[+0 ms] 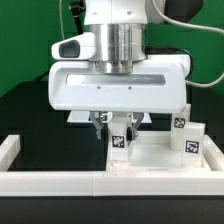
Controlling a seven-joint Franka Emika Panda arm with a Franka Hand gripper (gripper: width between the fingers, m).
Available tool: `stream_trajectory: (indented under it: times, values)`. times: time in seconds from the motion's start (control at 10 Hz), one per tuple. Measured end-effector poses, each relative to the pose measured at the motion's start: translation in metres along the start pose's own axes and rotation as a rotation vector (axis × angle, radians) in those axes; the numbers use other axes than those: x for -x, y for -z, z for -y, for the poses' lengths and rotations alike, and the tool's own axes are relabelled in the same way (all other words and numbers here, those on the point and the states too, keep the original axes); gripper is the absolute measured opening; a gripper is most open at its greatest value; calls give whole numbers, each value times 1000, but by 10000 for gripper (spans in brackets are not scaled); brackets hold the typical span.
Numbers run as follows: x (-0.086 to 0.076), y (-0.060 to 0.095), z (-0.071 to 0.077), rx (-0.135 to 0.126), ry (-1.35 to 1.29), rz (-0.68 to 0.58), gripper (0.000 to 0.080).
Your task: Assemble square table
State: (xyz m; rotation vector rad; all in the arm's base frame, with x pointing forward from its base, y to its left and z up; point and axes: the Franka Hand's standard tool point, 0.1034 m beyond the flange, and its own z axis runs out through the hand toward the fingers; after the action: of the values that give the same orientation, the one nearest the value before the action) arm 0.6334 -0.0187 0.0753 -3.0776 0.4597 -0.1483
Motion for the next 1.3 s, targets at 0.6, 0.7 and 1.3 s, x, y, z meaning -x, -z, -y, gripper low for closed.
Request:
stream_trajectory:
  times: [0.6, 0.7, 1.3]
  values:
    - [9, -3, 10, -26, -837, 16, 291]
    - [11, -3, 8, -38, -976, 7, 291]
    - [12, -5, 7, -51, -1268, 39, 377]
